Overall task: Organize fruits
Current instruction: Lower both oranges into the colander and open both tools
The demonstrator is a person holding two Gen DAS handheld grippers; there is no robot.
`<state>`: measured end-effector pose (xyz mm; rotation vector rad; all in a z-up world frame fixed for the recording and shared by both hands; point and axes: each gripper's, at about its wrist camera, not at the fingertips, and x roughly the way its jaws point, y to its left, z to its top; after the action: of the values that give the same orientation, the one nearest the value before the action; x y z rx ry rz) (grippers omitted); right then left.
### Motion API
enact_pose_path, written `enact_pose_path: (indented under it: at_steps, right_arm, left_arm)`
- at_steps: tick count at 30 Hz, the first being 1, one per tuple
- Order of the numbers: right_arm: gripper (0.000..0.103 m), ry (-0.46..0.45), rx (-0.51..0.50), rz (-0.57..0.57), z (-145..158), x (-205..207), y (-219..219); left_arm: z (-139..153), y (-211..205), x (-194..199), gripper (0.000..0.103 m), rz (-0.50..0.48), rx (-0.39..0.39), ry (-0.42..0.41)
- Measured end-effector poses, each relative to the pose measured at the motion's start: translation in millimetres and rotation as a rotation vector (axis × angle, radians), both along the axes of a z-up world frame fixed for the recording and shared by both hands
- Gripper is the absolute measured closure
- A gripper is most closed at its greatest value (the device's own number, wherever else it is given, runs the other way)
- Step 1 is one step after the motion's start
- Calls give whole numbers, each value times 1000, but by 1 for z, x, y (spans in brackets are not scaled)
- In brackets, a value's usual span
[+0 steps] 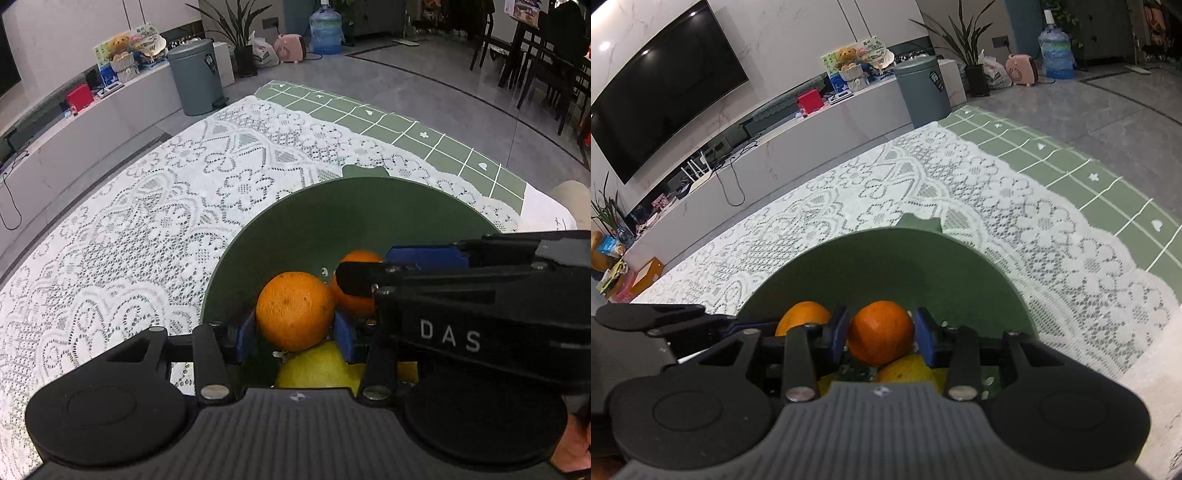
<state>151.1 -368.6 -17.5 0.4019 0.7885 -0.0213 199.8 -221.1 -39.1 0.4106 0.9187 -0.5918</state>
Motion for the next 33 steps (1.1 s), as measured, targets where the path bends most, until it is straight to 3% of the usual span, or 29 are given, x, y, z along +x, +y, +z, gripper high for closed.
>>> enact_pose_path:
  at_steps: [5, 8, 12, 24, 33]
  right_arm:
    - [66, 4, 21, -1, -2, 0, -1]
    - [65, 0, 24, -2, -2, -1, 0]
    - [57, -48, 17, -1, 3, -5, 3]
    - [39, -152, 32, 4, 14, -13, 4]
    - [34, -228, -15, 80, 25, -26, 25]
  left_arm:
    - [-2, -3, -1, 52, -2, 21, -9]
    - [-2, -3, -1, 45, -1, 22, -16]
    - [2, -2, -3, 38, 5, 20, -21]
    - [40, 23, -29, 36, 31, -29, -62]
    - [75, 77, -59, 34, 205, -49, -119]
